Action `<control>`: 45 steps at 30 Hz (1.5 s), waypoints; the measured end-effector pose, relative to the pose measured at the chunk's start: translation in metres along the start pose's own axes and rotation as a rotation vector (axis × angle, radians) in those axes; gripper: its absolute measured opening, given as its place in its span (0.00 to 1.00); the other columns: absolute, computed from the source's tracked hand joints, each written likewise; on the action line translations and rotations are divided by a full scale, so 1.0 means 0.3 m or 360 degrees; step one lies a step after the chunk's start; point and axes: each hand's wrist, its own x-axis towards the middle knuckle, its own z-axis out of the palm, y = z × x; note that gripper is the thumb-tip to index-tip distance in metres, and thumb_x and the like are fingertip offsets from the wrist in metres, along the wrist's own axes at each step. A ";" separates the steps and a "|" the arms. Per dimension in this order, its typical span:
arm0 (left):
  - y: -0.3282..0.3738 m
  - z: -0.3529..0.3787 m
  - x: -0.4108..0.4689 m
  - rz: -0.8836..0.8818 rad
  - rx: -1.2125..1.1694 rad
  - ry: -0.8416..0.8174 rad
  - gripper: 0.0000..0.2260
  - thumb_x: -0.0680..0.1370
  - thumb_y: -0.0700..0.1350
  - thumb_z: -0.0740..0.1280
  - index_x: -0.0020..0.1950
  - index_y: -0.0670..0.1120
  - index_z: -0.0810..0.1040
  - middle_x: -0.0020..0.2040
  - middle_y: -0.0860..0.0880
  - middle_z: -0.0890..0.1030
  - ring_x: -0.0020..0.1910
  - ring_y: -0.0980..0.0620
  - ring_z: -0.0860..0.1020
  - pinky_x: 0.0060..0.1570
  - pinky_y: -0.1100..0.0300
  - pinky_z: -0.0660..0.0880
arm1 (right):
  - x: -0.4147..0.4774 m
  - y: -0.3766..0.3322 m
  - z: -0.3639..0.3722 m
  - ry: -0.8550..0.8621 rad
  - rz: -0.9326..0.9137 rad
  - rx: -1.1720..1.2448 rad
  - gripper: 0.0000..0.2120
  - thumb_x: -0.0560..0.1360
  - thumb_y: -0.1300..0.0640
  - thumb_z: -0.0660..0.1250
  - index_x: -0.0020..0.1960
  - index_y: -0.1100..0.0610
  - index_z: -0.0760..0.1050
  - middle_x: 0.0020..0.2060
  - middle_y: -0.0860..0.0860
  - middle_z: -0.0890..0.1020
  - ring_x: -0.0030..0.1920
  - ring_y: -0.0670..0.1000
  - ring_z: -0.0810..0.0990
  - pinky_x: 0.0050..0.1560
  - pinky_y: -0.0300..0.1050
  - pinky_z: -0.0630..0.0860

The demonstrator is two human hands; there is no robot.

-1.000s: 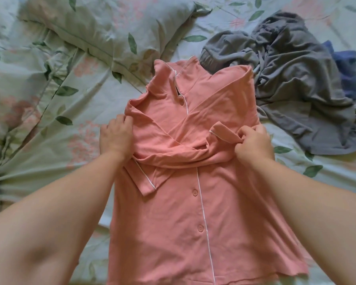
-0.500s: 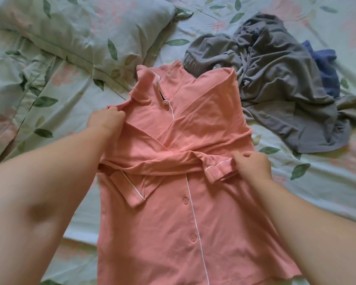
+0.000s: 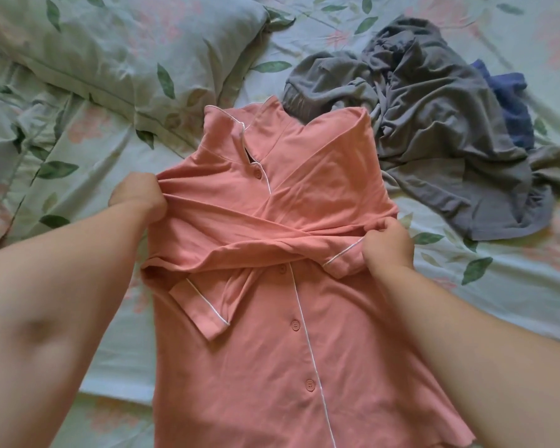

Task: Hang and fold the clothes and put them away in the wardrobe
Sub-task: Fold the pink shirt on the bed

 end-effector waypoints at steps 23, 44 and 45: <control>0.262 0.000 -0.215 0.1080 -0.0070 -0.0054 0.06 0.75 0.46 0.65 0.50 0.49 0.78 0.54 0.47 0.79 0.48 0.40 0.80 0.42 0.53 0.74 | -0.041 0.006 -0.079 -0.0690 0.0128 -0.0373 0.11 0.56 0.66 0.67 0.35 0.56 0.82 0.34 0.51 0.84 0.38 0.55 0.80 0.35 0.41 0.74; 0.320 -0.007 -0.443 0.0413 -0.0585 0.0549 0.11 0.80 0.47 0.66 0.58 0.41 0.73 0.58 0.38 0.73 0.52 0.35 0.76 0.49 0.41 0.72 | 0.021 -0.129 -0.169 -0.0546 0.0283 0.1046 0.11 0.78 0.64 0.68 0.58 0.53 0.80 0.55 0.56 0.84 0.51 0.55 0.84 0.49 0.56 0.82; 0.323 0.005 -0.489 0.0557 -0.0565 0.0691 0.09 0.79 0.46 0.67 0.54 0.42 0.75 0.54 0.39 0.75 0.48 0.36 0.76 0.46 0.43 0.72 | 0.025 -0.128 -0.164 -0.0502 0.0224 0.0987 0.10 0.79 0.63 0.68 0.57 0.51 0.80 0.55 0.55 0.84 0.49 0.54 0.84 0.47 0.53 0.84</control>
